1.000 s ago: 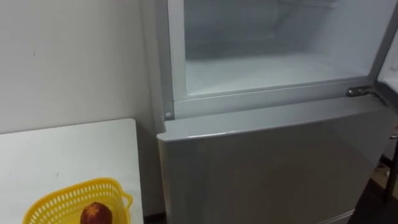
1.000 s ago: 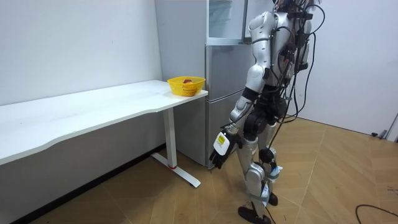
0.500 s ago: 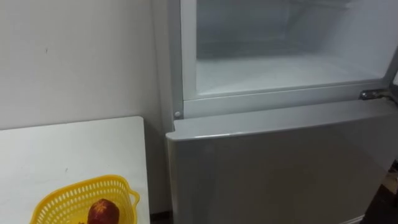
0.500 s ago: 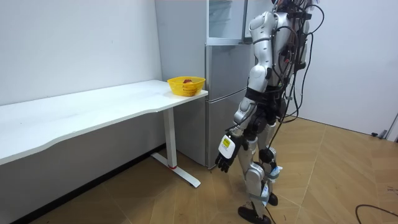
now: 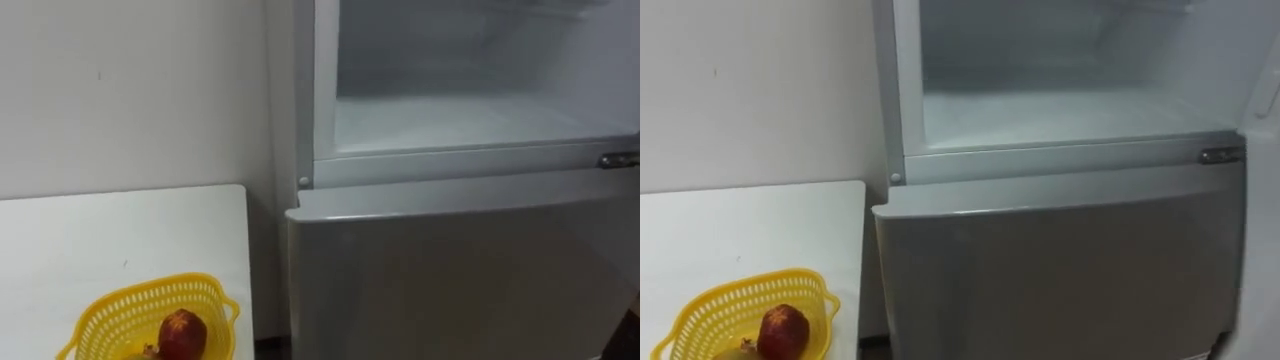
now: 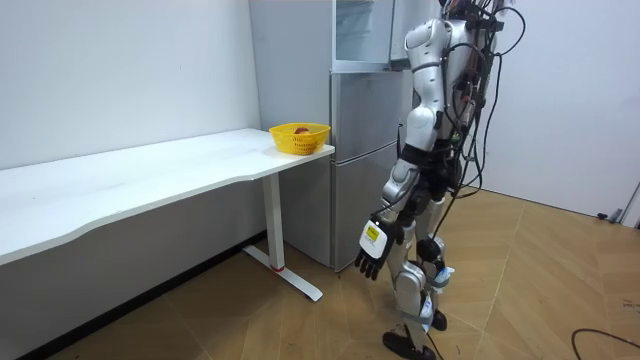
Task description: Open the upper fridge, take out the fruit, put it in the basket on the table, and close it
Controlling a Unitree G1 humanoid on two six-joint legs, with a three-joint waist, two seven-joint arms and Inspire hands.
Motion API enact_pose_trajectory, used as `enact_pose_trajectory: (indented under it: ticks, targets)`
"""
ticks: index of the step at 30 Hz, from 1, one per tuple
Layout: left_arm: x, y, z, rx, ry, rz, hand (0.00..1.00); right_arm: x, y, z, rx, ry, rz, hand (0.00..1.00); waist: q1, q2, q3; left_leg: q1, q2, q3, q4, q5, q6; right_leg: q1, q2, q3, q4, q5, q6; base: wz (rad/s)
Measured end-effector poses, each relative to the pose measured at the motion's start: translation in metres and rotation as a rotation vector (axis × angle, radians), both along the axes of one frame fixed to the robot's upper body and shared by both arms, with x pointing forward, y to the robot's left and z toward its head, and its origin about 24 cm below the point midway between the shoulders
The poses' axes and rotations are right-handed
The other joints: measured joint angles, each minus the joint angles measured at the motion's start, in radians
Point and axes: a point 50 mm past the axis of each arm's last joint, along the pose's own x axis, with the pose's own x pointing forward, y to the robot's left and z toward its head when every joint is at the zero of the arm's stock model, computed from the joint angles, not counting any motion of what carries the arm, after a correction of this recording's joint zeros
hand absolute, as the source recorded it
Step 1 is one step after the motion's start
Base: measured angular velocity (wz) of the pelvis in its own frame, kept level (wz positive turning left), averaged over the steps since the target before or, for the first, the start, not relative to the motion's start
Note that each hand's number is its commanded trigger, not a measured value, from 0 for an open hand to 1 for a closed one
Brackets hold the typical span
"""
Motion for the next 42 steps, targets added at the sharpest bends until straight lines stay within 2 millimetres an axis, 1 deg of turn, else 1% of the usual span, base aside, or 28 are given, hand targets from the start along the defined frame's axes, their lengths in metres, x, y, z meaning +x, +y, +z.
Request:
enact_pose_trajectory:
  ticks: [4, 5, 8, 10, 11, 13, 14, 15, 17, 18, 20, 23, 24, 25, 27, 31, 42]
  targets:
    - [-0.001, -0.004, -0.001, -0.011, 0.008, -0.016, 0.00, 0.009, 0.010, 0.006, -0.077, 0.023, 0.039, 0.00, 0.014, -0.002, 0.0002, -0.001, 0.000, -0.007, 0.000, 0.000, 0.000, 0.001, -0.002, -0.007, 0.001, 0.000, 0.000, 0.06]
    - [-0.001, -0.005, -0.001, -0.014, 0.008, -0.018, 0.00, 0.012, 0.013, 0.009, -0.097, 0.015, 0.047, 0.00, 0.022, -0.002, 0.0001, -0.001, 0.000, -0.008, 0.001, 0.000, 0.000, 0.002, -0.002, -0.007, 0.002, 0.000, 0.000, 0.07]
    - [-0.002, -0.005, -0.001, -0.014, 0.010, -0.015, 0.00, 0.013, 0.013, 0.011, -0.101, 0.012, 0.043, 0.00, 0.030, -0.008, 0.0009, -0.002, -0.002, -0.031, 0.001, 0.000, 0.000, 0.024, -0.004, -0.028, 0.001, 0.000, 0.000, 0.20]
    - [-0.002, -0.005, -0.001, -0.020, 0.012, -0.015, 0.00, 0.014, 0.015, 0.013, -0.107, 0.010, 0.048, 0.00, 0.035, -0.013, 0.0023, -0.002, -0.003, -0.036, 0.002, 0.000, 0.000, 0.027, -0.005, -0.036, -0.002, -0.001, 0.000, 0.12]
    - [-0.002, -0.005, -0.001, -0.022, 0.012, -0.016, 0.00, 0.016, 0.015, 0.015, -0.116, 0.007, 0.051, 0.00, 0.043, -0.016, 0.0022, -0.003, -0.002, -0.037, 0.003, 0.000, 0.000, 0.027, -0.005, -0.037, -0.002, -0.001, 0.000, 0.07]
    - [-0.002, -0.005, -0.001, -0.022, 0.011, -0.015, 0.00, 0.017, 0.016, 0.019, -0.145, 0.004, 0.047, 0.00, 0.049, -0.022, 0.0001, -0.001, -0.003, -0.049, 0.006, 0.000, 0.000, 0.033, -0.005, -0.047, -0.010, -0.001, 0.000, 0.14]
    - [-0.002, -0.004, -0.001, -0.021, 0.010, -0.013, 0.00, 0.019, 0.018, 0.022, -0.163, 0.001, 0.045, 0.00, 0.054, -0.029, -0.0011, -0.002, -0.003, -0.054, 0.010, 0.000, 0.000, 0.035, -0.004, -0.049, -0.014, 0.000, -0.001, 0.15]
    - [-0.002, -0.004, -0.001, -0.020, 0.011, -0.013, 0.00, 0.021, 0.020, 0.024, -0.187, 0.003, 0.042, 0.00, 0.059, -0.030, -0.0035, -0.001, -0.002, -0.056, 0.011, 0.000, 0.000, 0.037, -0.004, -0.051, -0.014, 0.000, -0.001, 0.12]
    - [-0.002, -0.004, -0.001, -0.021, 0.012, -0.013, 0.00, 0.023, 0.024, 0.026, -0.223, 0.015, 0.026, 0.00, 0.062, -0.033, -0.0040, -0.002, -0.001, -0.059, 0.011, 0.001, -0.001, 0.043, -0.004, -0.057, -0.013, 0.001, -0.003, 0.03]
    - [-0.004, -0.005, -0.001, -0.022, 0.019, -0.014, 0.00, 0.024, 0.025, 0.025, -0.234, 0.030, 0.023, 0.00, 0.062, -0.036, -0.0016, 0.000, -0.001, -0.060, 0.011, 0.001, -0.001, 0.046, -0.004, -0.057, -0.014, 0.002, -0.003, 0.00]
    - [-0.003, -0.005, -0.001, -0.020, 0.023, -0.013, 0.00, 0.025, 0.026, 0.024, -0.251, 0.040, 0.025, 0.00, 0.062, -0.039, -0.0008, 0.000, -0.001, -0.061, 0.011, 0.001, -0.001, 0.050, -0.004, -0.058, -0.014, 0.002, -0.003, 0.02]
    - [-0.003, -0.004, -0.002, -0.020, 0.030, -0.013, 0.00, 0.027, 0.026, 0.023, -0.287, 0.067, 0.003, 0.00, 0.075, -0.037, 0.0002, 0.004, -0.003, -0.067, 0.011, 0.001, -0.001, 0.055, -0.005, -0.060, -0.015, 0.002, -0.003, 0.01]
    - [-0.004, -0.003, -0.002, -0.019, 0.036, -0.013, 0.00, 0.027, 0.026, 0.021, -0.303, 0.080, -0.009, 0.00, 0.079, -0.037, 0.0067, 0.013, -0.003, -0.070, 0.011, 0.001, -0.001, 0.063, -0.005, -0.061, -0.015, 0.002, -0.003, 0.00]
    - [-0.004, -0.003, -0.002, -0.019, 0.040, -0.012, 0.00, 0.027, 0.025, 0.021, -0.307, 0.085, -0.013, 0.00, 0.080, -0.036, 0.0091, 0.016, -0.004, -0.073, 0.011, 0.001, -0.001, 0.066, -0.005, -0.063, -0.016, 0.001, -0.003, 0.09]
    - [-0.004, -0.004, -0.002, -0.022, 0.046, -0.010, 0.00, 0.028, 0.025, 0.020, -0.344, 0.104, -0.036, 0.00, 0.084, -0.035, 0.0106, 0.017, -0.005, -0.080, 0.009, 0.001, -0.001, 0.064, -0.014, -0.073, -0.017, -0.002, -0.003, 0.10]
    - [-0.004, -0.004, -0.002, -0.025, 0.047, -0.011, 0.00, 0.028, 0.026, 0.020, -0.364, 0.112, -0.042, 0.00, 0.085, -0.034, 0.0109, 0.017, -0.005, -0.084, 0.009, 0.001, -0.003, 0.066, -0.014, -0.076, -0.015, -0.003, -0.003, 0.02]
    - [-0.005, -0.005, -0.003, -0.041, 0.050, -0.014, 0.00, 0.028, 0.026, 0.020, -0.361, 0.109, -0.041, 0.00, 0.085, -0.034, 0.0088, 0.018, -0.006, -0.086, 0.011, 0.003, -0.004, 0.067, -0.014, -0.075, -0.014, -0.002, -0.004, 0.00]
